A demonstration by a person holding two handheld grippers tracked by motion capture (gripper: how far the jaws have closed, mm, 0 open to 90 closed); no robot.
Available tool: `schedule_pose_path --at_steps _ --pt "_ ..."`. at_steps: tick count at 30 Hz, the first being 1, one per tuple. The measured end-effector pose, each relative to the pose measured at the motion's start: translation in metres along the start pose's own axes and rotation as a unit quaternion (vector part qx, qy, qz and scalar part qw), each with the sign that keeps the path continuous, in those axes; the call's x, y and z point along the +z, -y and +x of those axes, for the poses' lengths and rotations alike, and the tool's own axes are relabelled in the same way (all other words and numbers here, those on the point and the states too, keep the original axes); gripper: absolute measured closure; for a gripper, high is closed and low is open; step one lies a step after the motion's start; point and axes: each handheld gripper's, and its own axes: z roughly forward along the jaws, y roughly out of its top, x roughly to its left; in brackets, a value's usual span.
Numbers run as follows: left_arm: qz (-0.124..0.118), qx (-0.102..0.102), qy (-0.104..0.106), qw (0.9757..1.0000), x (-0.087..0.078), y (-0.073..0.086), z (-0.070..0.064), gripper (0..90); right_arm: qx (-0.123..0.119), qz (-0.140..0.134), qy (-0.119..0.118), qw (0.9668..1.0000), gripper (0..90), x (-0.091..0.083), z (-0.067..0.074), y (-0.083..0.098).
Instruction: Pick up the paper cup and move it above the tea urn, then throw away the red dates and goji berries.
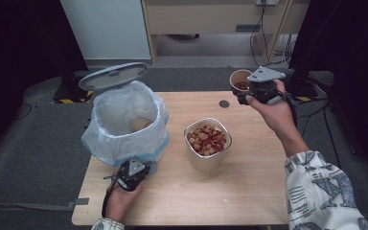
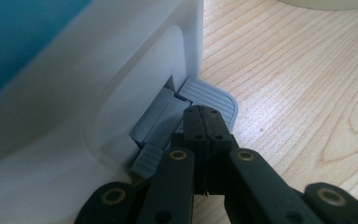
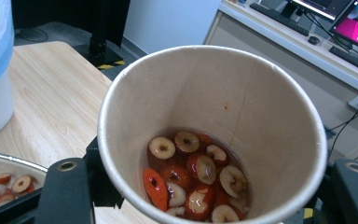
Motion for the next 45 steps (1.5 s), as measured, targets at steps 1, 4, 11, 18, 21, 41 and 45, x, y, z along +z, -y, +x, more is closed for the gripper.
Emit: schedule_pose_path --at_steps 1,4,11,18,21,41,45 --pt "0.0 0.0 0.0 1.0 0.0 0.0 0.0 89.4 -0.003 -0.001 -0.002 1.0 31.1 0.0 0.0 -0.001" --pt "0.0 0.0 0.0 1.0 0.0 0.0 0.0 89.4 -0.016 -0.006 -0.003 0.9999 31.1 0.001 0.002 -0.005" --pt "0.0 -0.001 0.001 1.0 0.0 0.0 0.0 89.4 -0.04 -0.015 -0.006 0.9991 31.2 0.003 0.008 -0.011" --pt "0.0 0.0 0.0 1.0 0.0 0.0 0.0 89.4 -0.078 -0.025 -0.008 0.9966 31.3 0.004 0.016 -0.016" --pt "0.0 0.0 0.0 1.0 0.0 0.0 0.0 89.4 -0.093 -0.031 -0.011 0.9951 31.3 0.004 0.019 -0.016" --pt "0.0 -0.001 0.0 1.0 0.0 0.0 0.0 89.4 -0.155 -0.034 -0.017 0.9872 31.3 0.006 0.033 -0.024" --pt "0.001 0.0 0.0 1.0 0.0 0.0 0.0 89.4 -0.161 -0.036 -0.023 0.986 31.3 0.007 0.038 -0.025"
